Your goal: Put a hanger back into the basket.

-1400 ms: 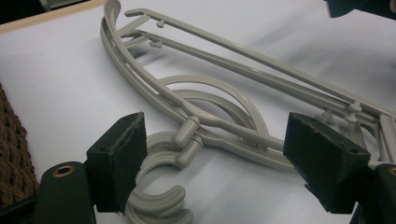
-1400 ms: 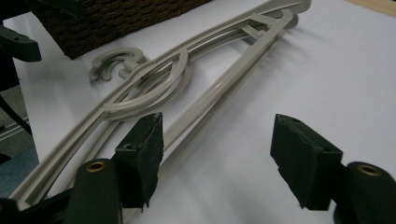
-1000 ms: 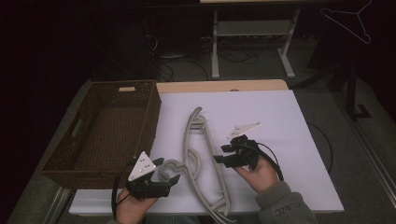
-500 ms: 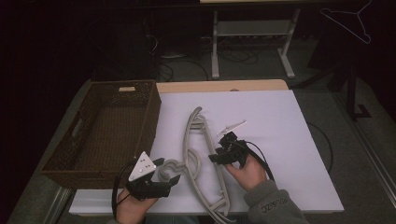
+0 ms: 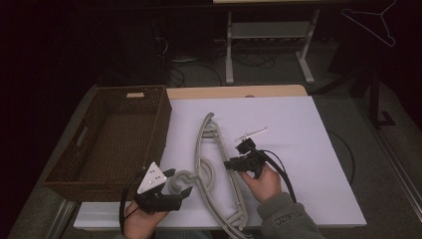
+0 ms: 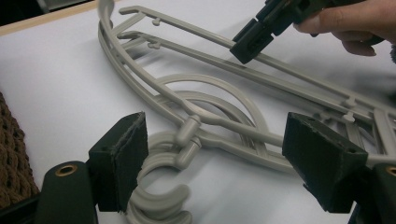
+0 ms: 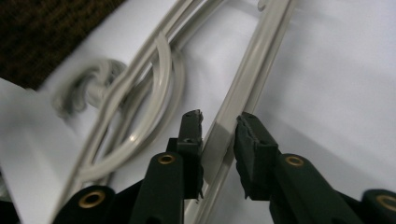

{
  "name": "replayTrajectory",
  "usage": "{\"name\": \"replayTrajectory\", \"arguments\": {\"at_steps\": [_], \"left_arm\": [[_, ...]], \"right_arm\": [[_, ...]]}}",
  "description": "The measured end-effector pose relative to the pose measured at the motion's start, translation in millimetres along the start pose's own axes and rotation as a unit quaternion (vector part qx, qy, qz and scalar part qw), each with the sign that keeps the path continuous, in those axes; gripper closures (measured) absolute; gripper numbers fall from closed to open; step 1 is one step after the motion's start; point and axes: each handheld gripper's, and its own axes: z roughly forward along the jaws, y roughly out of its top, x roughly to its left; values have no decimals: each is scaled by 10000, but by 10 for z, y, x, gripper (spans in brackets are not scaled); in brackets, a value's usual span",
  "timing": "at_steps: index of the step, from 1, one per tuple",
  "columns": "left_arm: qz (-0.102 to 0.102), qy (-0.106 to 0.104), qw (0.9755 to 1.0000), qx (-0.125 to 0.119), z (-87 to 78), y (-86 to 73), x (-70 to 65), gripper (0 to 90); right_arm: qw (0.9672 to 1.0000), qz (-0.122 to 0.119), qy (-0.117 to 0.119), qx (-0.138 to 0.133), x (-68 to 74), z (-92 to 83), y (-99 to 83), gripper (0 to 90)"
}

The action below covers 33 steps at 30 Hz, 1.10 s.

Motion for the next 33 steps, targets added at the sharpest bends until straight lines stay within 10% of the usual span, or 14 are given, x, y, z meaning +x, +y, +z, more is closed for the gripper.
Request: {"name": "replayTrajectory", "arguments": {"at_steps": [8, 17, 33], "left_arm": [[1, 2, 10000, 10, 0, 0, 2, 221], [9, -3, 10000, -2, -1, 1, 2, 221], [-39, -37, 9999, -105, -29, 10, 2, 221]], "right_arm": [[9967, 524, 552, -284, -155, -55, -50, 779], [9710, 1234, 1998, -443, -320, -17, -126, 832], [9513, 1461, 2582, -837, -235, -179, -134, 845]]}}
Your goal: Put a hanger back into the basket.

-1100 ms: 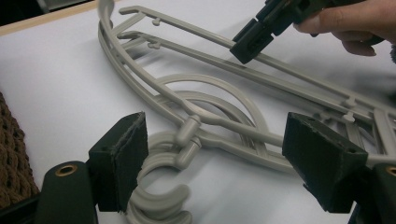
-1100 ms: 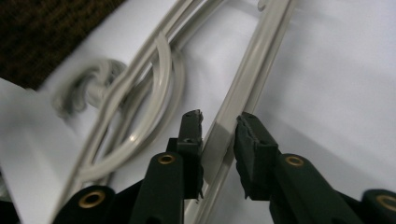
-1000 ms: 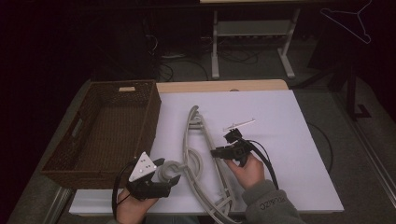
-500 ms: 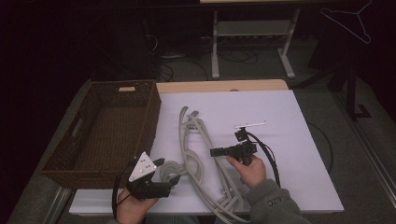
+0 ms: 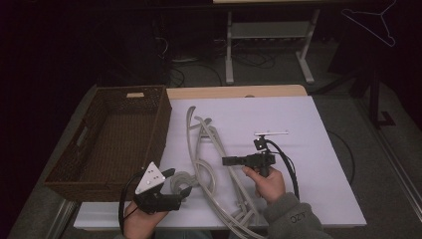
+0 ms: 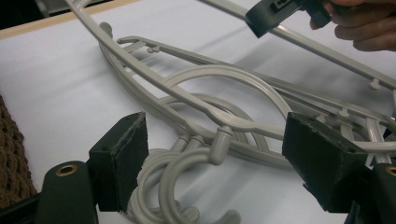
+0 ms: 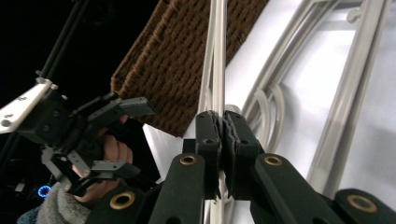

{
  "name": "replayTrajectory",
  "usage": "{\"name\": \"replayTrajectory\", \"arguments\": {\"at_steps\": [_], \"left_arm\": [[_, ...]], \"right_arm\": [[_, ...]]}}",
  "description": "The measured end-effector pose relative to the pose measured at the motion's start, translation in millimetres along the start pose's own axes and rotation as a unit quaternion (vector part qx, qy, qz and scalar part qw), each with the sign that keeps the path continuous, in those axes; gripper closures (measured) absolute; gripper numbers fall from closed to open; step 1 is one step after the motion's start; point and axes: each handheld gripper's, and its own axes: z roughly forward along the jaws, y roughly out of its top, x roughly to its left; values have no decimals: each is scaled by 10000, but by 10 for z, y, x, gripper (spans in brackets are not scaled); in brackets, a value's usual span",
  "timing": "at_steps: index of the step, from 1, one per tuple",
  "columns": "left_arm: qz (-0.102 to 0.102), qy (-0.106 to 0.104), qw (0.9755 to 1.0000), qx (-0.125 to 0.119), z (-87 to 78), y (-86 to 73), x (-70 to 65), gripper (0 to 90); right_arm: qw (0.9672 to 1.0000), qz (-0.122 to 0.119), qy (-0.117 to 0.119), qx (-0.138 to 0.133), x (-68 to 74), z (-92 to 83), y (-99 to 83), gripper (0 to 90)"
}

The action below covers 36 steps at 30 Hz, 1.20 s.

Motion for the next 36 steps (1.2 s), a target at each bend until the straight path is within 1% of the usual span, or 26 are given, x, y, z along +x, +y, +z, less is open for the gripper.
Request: {"name": "replayTrajectory", "arguments": {"at_steps": [2, 3, 5, 8, 9, 12, 13, 15, 17, 18, 19, 20, 21, 22, 23, 25, 27, 28, 30, 31, 32, 33, 34, 35, 36], "left_arm": [[5, -7, 10000, 2, 1, 1, -1, 221], [12, -11, 10000, 17, 3, 1, -2, 220], [17, -10, 10000, 20, 2, 2, -4, 221], [1, -8, 10000, 7, 0, 2, -7, 221], [-2, -9, 10000, 8, -1, 2, -7, 220], [1, -8, 10000, 7, -1, 1, -5, 220], [4, -9, 10000, 12, -1, 1, -4, 220], [9, -11, 10000, 23, 2, 0, -5, 221], [15, -13, 10000, 16, 3, 0, -7, 221], [16, -14, 10000, 15, 3, 0, -7, 221], [7, -14, 10000, 16, 4, 0, -8, 220], [5, -17, 10000, 18, 6, -1, -8, 221], [3, -18, 10000, 18, 7, -2, -8, 221], [8, -20, 10000, 19, 8, -2, -8, 221], [17, -20, 10000, 30, 9, -1, -8, 220], [26, -21, 10000, 38, 13, -1, -12, 221], [19, -26, 10000, 42, 21, -4, -20, 221], [9, -27, 10000, 28, 27, -6, -23, 221], [51, -30, 10000, 80, 31, -6, -20, 222], [40, -40, 9999, 98, 37, -7, -24, 223], [33, -48, 9999, 106, 47, -11, -30, 223], [39, -65, 9999, 123, 59, -13, -35, 229], [15, -79, 9999, 122, 76, -17, -45, 233], [-22, -136, 9998, 167, 109, -18, -63, 234], [-22, -136, 9998, 167, 109, -18, -63, 242]], "right_arm": [[10000, -2, 40, -14, 7, -11, 0, 846], [10000, -34, -3, -37, 18, -29, 0, 846], [10000, 10, 43, -65, 11, -41, 0, 846], [10000, 19, 23, -66, 11, -54, 3, 845], [9999, 28, 67, -100, -3, -54, 4, 845], [9999, 21, 44, -103, -7, -52, 6, 845], [9999, -10, -31, -106, -2, -52, 8, 845], [9999, 5, -103, -110, -11, -58, 8, 844], [9995, -82, -270, -106, -9, -64, 11, 844], [9995, -82, -270, -106, -9, -64, 11, 844], [9990, -163, -398, -99, -7, -70, 12, 844], [9980, -207, -586, -75, 5, -76, 11, 841], [9977, -227, -638, -72, -10, -86, 11, 837], [9950, -338, -932, -99, -14, -95, 8, 822], [9940, -373, -1016, -126, -28, -99, 7, 817], [9925, -391, -1149, -130, -55, -105, 7, 812], [9920, -390, -1195, -135, -71, -112, 5, 808], [9895, -456, -1367, -131, -95, -125, 0, 798], [9879, -430, -1482, -168, -131, -142, -11, 788], [9866, -438, -1562, -144, -142, -156, -15, 782], [9866, -438, -1562, -144, -142, -156, -15, 782], [9849, -450, -1668, -137, -172, -175, -28, 773], [9839, -475, -1718, -113, -179, -183, -33, 766], [9826, -498, -1789, -90, -179, -186, -37, 761], [9812, -519, -1856, -41, -179, -195, -44, 756]]}}
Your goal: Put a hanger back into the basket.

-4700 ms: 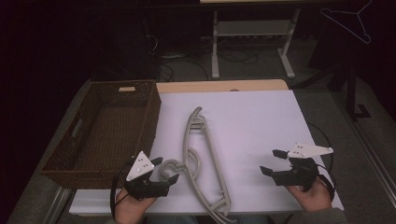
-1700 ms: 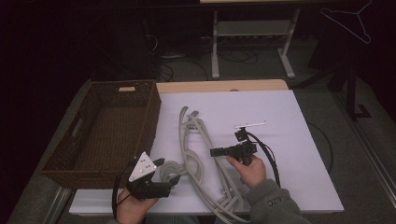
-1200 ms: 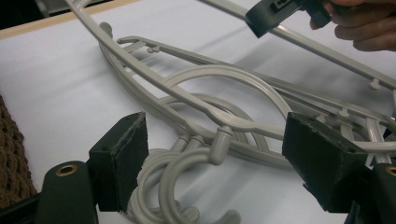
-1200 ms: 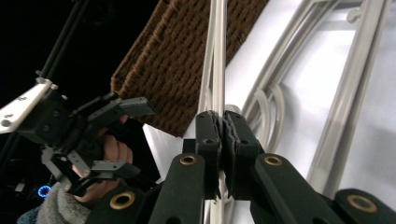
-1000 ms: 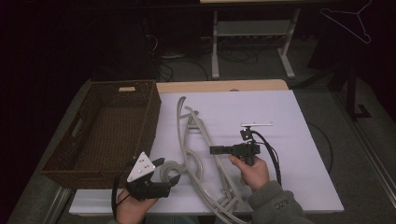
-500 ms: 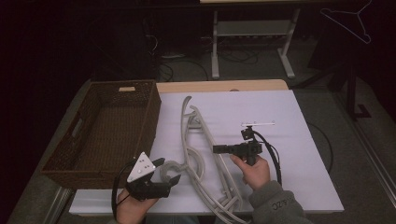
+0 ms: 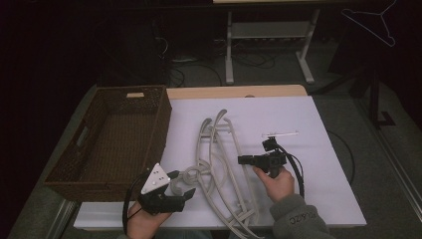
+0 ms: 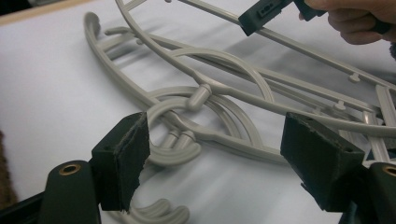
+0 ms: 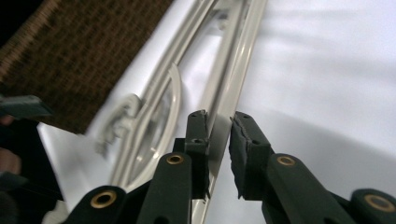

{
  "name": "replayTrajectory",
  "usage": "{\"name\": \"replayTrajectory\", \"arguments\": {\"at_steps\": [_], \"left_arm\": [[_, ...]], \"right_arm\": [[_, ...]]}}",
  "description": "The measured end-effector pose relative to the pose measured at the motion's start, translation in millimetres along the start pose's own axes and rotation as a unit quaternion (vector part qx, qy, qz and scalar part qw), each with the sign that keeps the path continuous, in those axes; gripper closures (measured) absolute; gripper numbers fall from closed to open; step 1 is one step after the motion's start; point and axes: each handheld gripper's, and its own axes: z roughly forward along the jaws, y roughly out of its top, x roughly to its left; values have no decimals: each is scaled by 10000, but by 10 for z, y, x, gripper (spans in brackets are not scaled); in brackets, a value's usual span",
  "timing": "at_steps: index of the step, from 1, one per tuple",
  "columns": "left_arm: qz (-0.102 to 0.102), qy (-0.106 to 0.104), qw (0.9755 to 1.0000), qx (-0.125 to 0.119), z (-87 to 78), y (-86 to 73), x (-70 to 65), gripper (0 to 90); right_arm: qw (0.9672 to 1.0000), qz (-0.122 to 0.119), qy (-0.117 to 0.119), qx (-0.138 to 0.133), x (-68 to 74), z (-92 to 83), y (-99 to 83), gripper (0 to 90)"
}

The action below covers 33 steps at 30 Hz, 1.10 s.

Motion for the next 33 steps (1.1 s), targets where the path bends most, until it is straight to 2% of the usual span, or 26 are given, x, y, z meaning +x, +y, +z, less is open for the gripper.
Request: {"name": "replayTrajectory", "arguments": {"at_steps": [6, 10, 13, 14, 17, 19, 23, 25, 28, 29, 33], "left_arm": [[-47, -225, 9995, 236, 157, 18, -107, 303], [-38, -327, 9984, 461, 239, 36, -146, 325], [-137, -365, 9971, 655, 268, 46, -142, 328], [-204, -409, 9962, 745, 271, 59, -129, 328], [-687, -501, 9919, 941, 283, 95, -88, 333], [-844, -485, 9898, 1038, 292, 121, -64, 338], [-1050, -519, 9856, 1217, 339, 173, -51, 339], [-1237, -618, 9827, 1236, 382, 198, -57, 343], [-1413, -772, 9783, 1305, 447, 233, -64, 350], [-1397, -808, 9775, 1360, 469, 245, -65, 354], [-1548, -978, 9723, 1450, 565, 285, -73, 393]], "right_arm": [[9994, -125, -179, 260, -15, -1, -38, 729], [9992, -201, -210, 258, -2, -9, -37, 714], [9989, -258, -216, 311, -6, -21, -38, 680], [9987, -280, -212, 378, 0, -29, -38, 663], [9985, -342, -211, 384, 6, -32, -40, 654], [9980, -377, -223, 446, 16, -26, -43, 650], [9970, -498, -247, 536, 11, -19, -45, 649], [9970, -481, -206, 574, 7, -30, -45, 651], [9969, -470, -186, 596, 8, -33, -45, 660], [9969, -469, -172, 610, 8, -35, -46, 662], [9965, -514, -138, 646, 10, -35, -50, 682]]}}
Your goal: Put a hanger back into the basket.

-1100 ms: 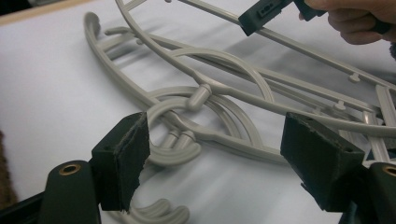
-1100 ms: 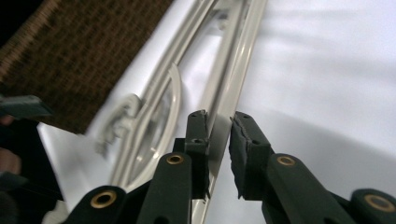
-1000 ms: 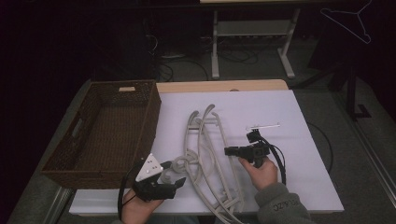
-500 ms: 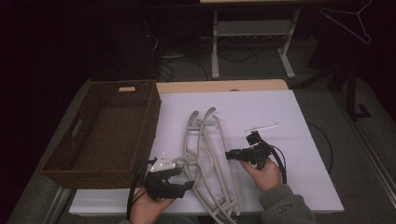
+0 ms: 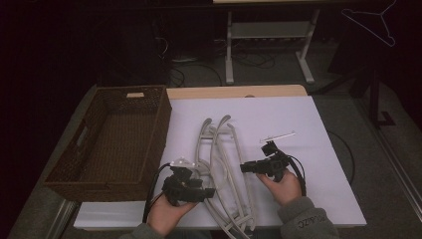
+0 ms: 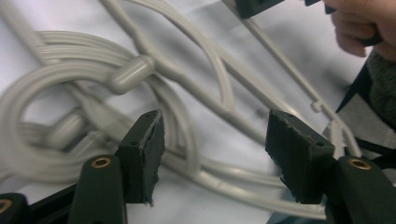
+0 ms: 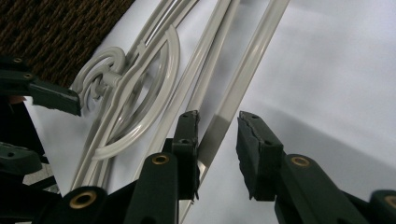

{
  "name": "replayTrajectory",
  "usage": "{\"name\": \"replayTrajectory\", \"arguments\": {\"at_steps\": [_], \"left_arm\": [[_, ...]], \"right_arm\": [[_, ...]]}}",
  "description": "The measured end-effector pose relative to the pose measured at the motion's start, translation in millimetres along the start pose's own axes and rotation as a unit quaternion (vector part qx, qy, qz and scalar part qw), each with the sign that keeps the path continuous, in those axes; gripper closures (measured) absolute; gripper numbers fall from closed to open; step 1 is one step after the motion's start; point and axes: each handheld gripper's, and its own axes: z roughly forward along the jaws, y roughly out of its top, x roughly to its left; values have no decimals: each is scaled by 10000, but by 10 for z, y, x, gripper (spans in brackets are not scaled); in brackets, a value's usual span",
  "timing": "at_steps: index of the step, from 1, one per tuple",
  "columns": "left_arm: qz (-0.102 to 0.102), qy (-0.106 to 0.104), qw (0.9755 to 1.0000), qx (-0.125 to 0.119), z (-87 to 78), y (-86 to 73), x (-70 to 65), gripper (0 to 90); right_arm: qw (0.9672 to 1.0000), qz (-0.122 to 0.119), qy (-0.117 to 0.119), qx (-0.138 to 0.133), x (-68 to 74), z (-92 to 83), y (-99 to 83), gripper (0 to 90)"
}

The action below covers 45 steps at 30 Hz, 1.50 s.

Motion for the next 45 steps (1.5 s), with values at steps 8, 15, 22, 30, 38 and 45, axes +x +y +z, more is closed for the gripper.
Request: {"name": "replayTrajectory", "arguments": {"at_steps": [8, 15, 22, 30, 38, 45], "left_arm": [[-289, -321, 9989, 165, 149, 80, 17, 457], [-494, -359, 9976, 337, 215, 113, 64, 490], [-743, -471, 9957, 276, 280, 134, 89, 520], [-776, -561, 9947, 368, 301, 150, 105, 541], [-882, -689, 9927, 450, 356, 132, 135, 562], [-1036, -744, 9915, 253, 326, 148, 125, 575]], "right_arm": [[10000, -24, 47, 26, -1, 1, -2, 704], [9999, -37, 131, 39, -18, -22, -9, 803], [9999, 22, 144, 91, -35, -8, -16, 756], [9985, 113, 348, 399, -77, 80, -57, 688], [9984, 187, 448, 302, -70, 24, -55, 718], [9981, 197, 537, 223, -41, -36, -59, 741]]}}
